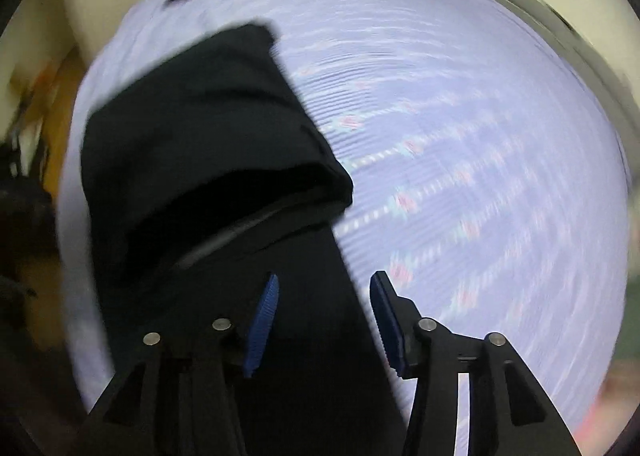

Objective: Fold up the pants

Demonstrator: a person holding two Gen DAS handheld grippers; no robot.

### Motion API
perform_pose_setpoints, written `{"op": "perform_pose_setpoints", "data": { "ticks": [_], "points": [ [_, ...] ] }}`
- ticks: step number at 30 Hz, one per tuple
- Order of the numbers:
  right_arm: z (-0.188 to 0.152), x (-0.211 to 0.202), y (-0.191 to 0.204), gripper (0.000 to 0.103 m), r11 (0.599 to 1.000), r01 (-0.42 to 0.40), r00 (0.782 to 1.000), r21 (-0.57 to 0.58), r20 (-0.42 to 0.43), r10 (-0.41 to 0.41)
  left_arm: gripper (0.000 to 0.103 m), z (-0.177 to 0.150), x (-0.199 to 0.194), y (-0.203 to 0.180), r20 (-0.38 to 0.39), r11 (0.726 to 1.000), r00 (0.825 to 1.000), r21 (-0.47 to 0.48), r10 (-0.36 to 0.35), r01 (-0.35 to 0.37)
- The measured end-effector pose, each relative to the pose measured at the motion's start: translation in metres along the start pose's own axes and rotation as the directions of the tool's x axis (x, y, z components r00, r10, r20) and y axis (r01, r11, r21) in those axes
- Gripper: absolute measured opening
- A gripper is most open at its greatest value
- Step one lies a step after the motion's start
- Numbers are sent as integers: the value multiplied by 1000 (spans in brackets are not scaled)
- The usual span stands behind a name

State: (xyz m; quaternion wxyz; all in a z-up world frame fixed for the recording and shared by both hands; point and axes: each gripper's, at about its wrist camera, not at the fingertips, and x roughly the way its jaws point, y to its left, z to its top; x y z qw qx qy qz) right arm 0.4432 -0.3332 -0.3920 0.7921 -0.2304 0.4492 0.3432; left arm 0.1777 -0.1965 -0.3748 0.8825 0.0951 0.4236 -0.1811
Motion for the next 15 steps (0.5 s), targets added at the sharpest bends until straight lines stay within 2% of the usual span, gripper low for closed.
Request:
{"op": "perform_pose_setpoints", "data": {
  "ticks": [2, 4, 6, 12, 15],
  "points": [
    [-9, -18, 8, 60, 985, -12, 999, 171, 47, 4, 89, 12, -8, 26, 23, 1000, 1000, 29, -2, 1],
    [-19, -33, 24, 62, 943, -34, 995, 332, 96, 2, 90, 25, -9, 56, 36, 997, 999, 75, -6, 3],
    [-25, -37, 47, 62, 883, -100, 988, 458, 153, 33, 90, 33, -4, 72, 27, 995, 1000, 101, -13, 10],
    [-36, -8, 103, 62, 830, -124, 985, 544, 168, 37, 90, 42, 13, 132, -20, 992, 1000, 125, -3, 5],
    [-38, 14, 114, 52, 804, -167, 981, 571, 179, 77, 90, 38, 20, 145, -47, 995, 999, 96, -23, 27]
  ]
}}
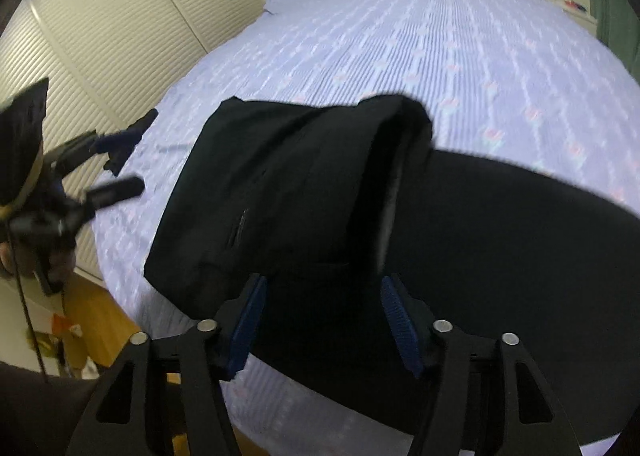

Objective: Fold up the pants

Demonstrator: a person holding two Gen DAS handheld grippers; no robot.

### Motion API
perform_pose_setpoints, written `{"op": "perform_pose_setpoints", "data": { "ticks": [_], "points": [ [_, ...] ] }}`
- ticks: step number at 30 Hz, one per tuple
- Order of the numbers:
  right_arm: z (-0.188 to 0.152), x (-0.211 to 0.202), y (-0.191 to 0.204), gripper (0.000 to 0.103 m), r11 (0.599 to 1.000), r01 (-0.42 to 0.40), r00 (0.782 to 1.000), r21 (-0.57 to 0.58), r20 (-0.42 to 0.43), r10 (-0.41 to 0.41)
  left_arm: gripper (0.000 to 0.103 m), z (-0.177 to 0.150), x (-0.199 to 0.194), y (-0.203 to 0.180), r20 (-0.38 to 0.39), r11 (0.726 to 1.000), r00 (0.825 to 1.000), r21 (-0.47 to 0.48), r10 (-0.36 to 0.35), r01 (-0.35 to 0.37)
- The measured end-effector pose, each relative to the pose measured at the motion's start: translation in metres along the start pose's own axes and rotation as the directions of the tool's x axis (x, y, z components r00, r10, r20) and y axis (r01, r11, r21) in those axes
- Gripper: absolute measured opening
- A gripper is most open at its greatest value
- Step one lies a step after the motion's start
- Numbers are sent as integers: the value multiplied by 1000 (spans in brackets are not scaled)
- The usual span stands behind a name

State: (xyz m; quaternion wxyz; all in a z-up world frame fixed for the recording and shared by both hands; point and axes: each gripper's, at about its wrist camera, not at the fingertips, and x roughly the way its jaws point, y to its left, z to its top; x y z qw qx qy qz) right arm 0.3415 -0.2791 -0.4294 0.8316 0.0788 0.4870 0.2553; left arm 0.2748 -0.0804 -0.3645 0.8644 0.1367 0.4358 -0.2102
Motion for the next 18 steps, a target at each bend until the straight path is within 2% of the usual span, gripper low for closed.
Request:
{"op": "perform_pose_setpoints", "data": {
  "ticks": [2, 3, 6, 11, 14, 15, 17, 18],
  "points": [
    [-3, 11, -4, 37, 1000, -9, 1000, 24, -22, 10, 90, -3, 5, 4, -15, 1000, 1000, -13, 3, -3],
    [-3, 14, -6, 19, 999, -20, 1000, 27, -21, 20, 90, -4, 6, 4, -20, 1000, 1000, -23, 3, -3],
    [-2, 10, -14, 6, 998, -45, 999, 46, -24, 46, 90, -5, 9, 8, -31, 998, 999, -67, -19, 17],
    [-21, -13, -42, 5, 995, 3, 997, 96, -76, 4, 90, -6, 15, -15, -23, 998, 998, -31, -59, 59],
    [-30, 4, -46, 7, 996, 57, 987, 63, -153, -47, 90, -5, 22, -29, -33, 996, 996, -28, -88, 87],
    [-27, 8, -47, 9, 996, 53, 988, 70, -151, -42, 90, -4, 23, -30, -34, 995, 995, -34, -91, 90],
    [-20, 9, -47, 21, 994, 77, 990, 74, -120, -68, 90, 0, 25, -30, -37, 995, 995, -45, -93, 91],
    [-17, 6, -47, 38, 992, 106, 990, 75, -97, -99, 90, 1, 25, -29, -36, 995, 995, -49, -92, 90]
  ]
}}
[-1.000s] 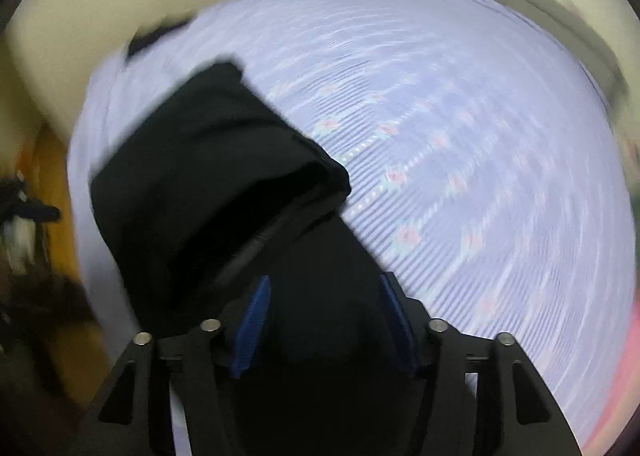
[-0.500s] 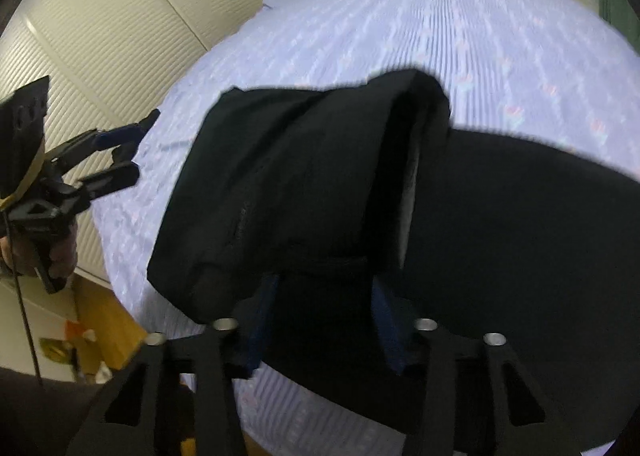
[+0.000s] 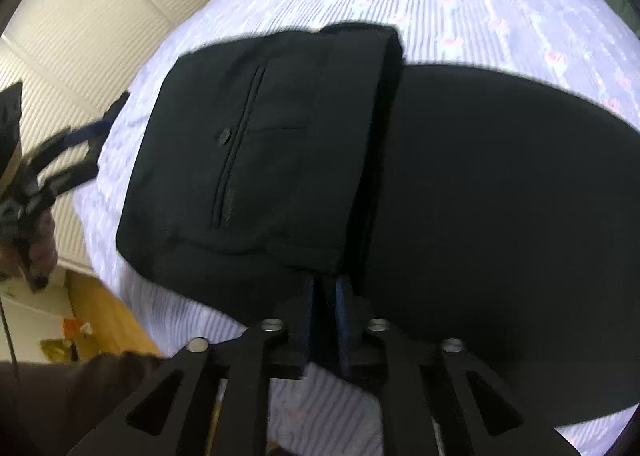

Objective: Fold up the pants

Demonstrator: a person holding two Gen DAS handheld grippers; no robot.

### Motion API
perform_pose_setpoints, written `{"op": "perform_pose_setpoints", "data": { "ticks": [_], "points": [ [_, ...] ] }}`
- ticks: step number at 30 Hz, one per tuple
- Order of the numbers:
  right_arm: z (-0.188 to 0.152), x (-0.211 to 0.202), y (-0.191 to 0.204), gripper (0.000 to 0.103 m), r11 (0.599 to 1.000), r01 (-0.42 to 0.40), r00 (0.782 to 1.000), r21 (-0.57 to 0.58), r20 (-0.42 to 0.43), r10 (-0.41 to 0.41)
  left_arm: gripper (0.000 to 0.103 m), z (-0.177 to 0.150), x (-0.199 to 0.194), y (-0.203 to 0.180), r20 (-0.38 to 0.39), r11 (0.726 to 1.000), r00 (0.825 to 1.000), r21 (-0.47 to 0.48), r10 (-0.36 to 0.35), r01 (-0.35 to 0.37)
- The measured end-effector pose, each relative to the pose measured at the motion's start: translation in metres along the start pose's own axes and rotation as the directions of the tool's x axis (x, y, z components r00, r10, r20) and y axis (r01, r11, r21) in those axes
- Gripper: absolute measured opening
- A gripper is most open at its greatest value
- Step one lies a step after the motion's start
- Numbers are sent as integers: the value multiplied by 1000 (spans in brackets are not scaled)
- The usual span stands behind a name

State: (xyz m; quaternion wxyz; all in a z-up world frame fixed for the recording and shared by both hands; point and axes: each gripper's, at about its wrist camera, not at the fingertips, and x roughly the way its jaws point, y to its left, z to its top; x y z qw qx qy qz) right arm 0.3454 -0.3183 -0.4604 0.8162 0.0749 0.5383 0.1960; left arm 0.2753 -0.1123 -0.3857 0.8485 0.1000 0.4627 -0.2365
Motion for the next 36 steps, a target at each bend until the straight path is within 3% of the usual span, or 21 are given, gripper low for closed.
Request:
{"op": "perform_pose_setpoints", "data": {
  "ticks": [1, 4, 8, 11, 13, 15, 18, 19, 20, 21, 22, 23, 25, 28, 30, 33, 36],
  "points": [
    [0, -4, -1, 46, 1000, 8, 1000, 5, 17, -8, 90, 3, 1, 2, 2, 1000, 1000, -4, -1, 1],
    [-3, -11, -6, 52, 998, -11, 999, 63, 52, 7, 90, 10, 5, 6, -1, 1000, 1000, -7, 4, -4],
    [-9, -31, -7, 52, 991, 48, 992, 125, 112, -62, 90, 34, 13, -4, 7, 998, 999, 43, -35, 35],
    [-19, -66, -27, 52, 950, 109, 970, 292, 176, -166, 90, 72, 29, -28, 12, 981, 993, 156, -122, 118],
    [-34, -95, -50, 52, 883, 157, 944, 442, 195, -265, 90, 102, 45, -49, -6, 953, 984, 249, -178, 173],
    [-57, -121, -68, 52, 765, 173, 905, 620, 206, -372, 90, 141, 68, -80, -56, 899, 963, 347, -265, 268],
    [-91, -152, -98, 61, 594, 131, 847, 794, 222, -484, 90, 188, 105, -132, -151, 787, 922, 485, -356, 382],
    [-99, -158, -107, 66, 545, 111, 828, 831, 226, -513, 89, 199, 116, -148, -180, 749, 910, 520, -373, 410],
    [-106, -159, -115, 68, 507, 87, 815, 857, 232, -532, 89, 213, 132, -173, -223, 688, 892, 572, -393, 446],
    [-111, -158, -122, 68, 481, 70, 809, 874, 232, -540, 88, 220, 141, -188, -246, 652, 881, 598, -404, 466],
    [-115, -157, -128, 68, 463, 63, 809, 884, 227, -543, 88, 231, 155, -209, -282, 600, 862, 626, -421, 498],
    [-119, -154, -136, 68, 444, 48, 808, 895, 226, -544, 87, 238, 167, -223, -314, 567, 847, 636, -429, 523],
    [-123, -150, -149, 68, 418, 35, 802, 908, 224, -554, 80, 252, 195, -254, -394, 508, 814, 641, -426, 576],
    [-132, -142, -169, 68, 373, -9, 800, 928, 230, -554, 79, 261, 226, -289, -493, 433, 768, 637, -408, 638],
    [-141, -133, -178, 68, 343, -47, 800, 938, 241, -549, 79, 258, 240, -308, -535, 388, 757, 651, -376, 653],
    [-148, -125, -190, 68, 316, -73, 800, 946, 245, -548, 73, 247, 263, -335, -589, 322, 752, 680, -296, 659],
    [-153, -119, -201, 68, 284, -115, 806, 952, 256, -533, 68, 240, 281, -351, -640, 303, 726, 661, -251, 687]
  ]
}}
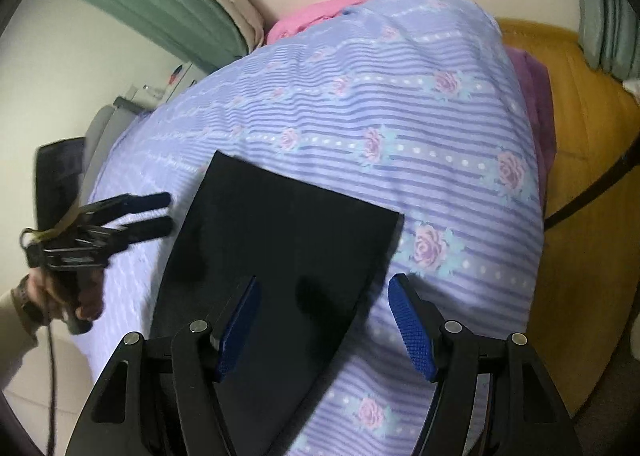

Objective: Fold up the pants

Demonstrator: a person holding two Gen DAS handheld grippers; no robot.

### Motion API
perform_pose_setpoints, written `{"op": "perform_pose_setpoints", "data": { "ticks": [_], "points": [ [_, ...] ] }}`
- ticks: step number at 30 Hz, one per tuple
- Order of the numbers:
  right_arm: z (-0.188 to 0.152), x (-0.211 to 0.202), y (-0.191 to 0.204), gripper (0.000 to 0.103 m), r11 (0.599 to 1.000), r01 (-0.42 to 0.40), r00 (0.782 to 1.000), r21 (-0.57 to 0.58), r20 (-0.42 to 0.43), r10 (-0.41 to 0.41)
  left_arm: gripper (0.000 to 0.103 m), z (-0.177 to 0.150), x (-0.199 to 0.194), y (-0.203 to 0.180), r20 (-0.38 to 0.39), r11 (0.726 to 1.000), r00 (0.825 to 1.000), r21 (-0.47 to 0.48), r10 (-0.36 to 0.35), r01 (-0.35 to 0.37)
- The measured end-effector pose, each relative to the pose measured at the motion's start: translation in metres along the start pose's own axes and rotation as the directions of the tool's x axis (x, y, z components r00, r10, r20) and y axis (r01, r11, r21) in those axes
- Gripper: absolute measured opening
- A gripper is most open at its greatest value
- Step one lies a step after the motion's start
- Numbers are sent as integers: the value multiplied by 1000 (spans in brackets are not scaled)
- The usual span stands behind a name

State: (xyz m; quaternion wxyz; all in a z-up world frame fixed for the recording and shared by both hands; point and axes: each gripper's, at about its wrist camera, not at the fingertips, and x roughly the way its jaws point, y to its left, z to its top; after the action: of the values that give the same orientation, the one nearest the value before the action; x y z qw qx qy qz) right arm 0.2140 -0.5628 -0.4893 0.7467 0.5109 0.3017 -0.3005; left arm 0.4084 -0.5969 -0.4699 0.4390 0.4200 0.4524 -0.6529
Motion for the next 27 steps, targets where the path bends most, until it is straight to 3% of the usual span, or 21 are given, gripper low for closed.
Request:
{"op": "perform_pose_setpoints", "data": {
  "ticks": [8, 10, 11, 15, 19, 27],
  "points": [
    [7, 13, -19, 63, 989, -78, 997, 125, 18, 76, 64, 27, 22, 9, -20, 995, 996, -54, -83, 82],
    [12, 19, -19, 52, 986, -115, 993, 124, 16, 114, 50, 33, 26, 9, -23, 992, 994, -65, -109, 107],
    [14, 23, -18, 51, 984, -129, 992, 125, 12, 128, 45, 36, 28, 8, -28, 991, 992, -66, -123, 121],
    [20, 33, -20, 39, 974, -182, 983, 133, -12, 185, 37, 41, 33, 6, -48, 993, 992, -44, -115, 113],
    [25, 33, -14, 24, 965, -240, 970, 105, -26, 243, 23, 36, 20, 4, -20, 991, 991, -24, -135, 135],
    [23, -11, 23, 21, 971, -237, 971, -16, 36, 237, 17, 31, -32, -8, 68, 993, 992, 59, -105, 101]
  ]
}}
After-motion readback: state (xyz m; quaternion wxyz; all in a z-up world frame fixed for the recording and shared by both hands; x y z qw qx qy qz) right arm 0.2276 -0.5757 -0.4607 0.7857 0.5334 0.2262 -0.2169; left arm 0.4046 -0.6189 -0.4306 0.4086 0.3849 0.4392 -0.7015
